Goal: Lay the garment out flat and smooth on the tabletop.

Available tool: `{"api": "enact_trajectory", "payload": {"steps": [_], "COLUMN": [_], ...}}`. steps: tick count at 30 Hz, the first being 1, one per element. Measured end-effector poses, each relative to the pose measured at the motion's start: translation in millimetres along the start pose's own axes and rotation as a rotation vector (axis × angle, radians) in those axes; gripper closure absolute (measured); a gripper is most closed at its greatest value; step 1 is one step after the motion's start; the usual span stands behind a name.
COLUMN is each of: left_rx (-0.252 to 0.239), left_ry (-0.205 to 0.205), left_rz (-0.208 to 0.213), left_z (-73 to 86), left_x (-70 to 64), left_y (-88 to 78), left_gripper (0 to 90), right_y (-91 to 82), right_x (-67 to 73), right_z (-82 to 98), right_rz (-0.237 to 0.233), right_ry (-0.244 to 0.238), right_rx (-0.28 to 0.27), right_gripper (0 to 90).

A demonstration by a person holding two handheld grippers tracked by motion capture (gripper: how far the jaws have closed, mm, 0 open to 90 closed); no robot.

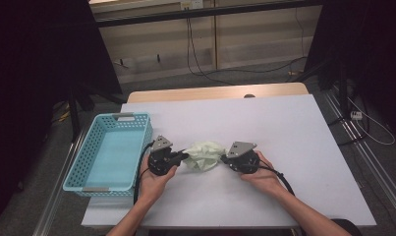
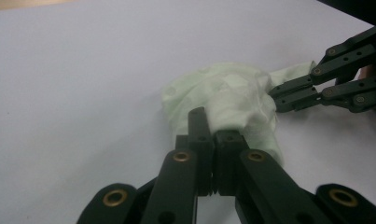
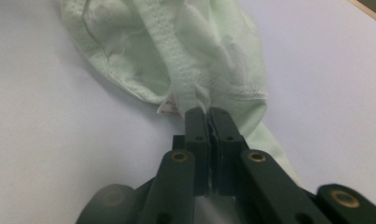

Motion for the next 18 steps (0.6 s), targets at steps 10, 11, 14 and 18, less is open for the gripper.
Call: {"api": "enact_trajectory", "payload": {"steps": [10, 11, 14, 18], "left_rx": [-0.041, -0.046, -0.043, -0.062], "left_ry": [-0.045, -0.044, -0.034, -0.059], "left_rz": [0.034, 0.038, 0.055, 0.085], "left_z": [-3.2, -3.8, -5.2, -6.4], "left_x": [4.9, 3.2, -2.8, -9.4], "left_y": [-7.2, -7.6, -7.9, -10.3], "left_gripper": [88.4, 88.4, 88.5, 88.4], "right_y": [-28.5, -31.8, -40.4, -50.9], "right_x": [-10.4, -12.1, -17.1, -21.5], "right_z": [-9.2, -9.5, -10.6, -12.6], "right_rz": [0.003, 0.006, 0.014, 0.03], "right_ry": [0.092, 0.098, 0.108, 0.122], "right_rx": [-0.146, -0.156, -0.171, -0.2], "right_gripper": [89.7, 89.7, 89.7, 89.7]}}
Point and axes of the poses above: each handheld gripper's, and its own axes: y roughly forward along the jaws, z roughly out of its underside, x roughly to its left, the point moved 1 cm from there along y, roughly forward along the jaws, and after that the axes turned 2 degrees about -y, right-handed, at the moved point
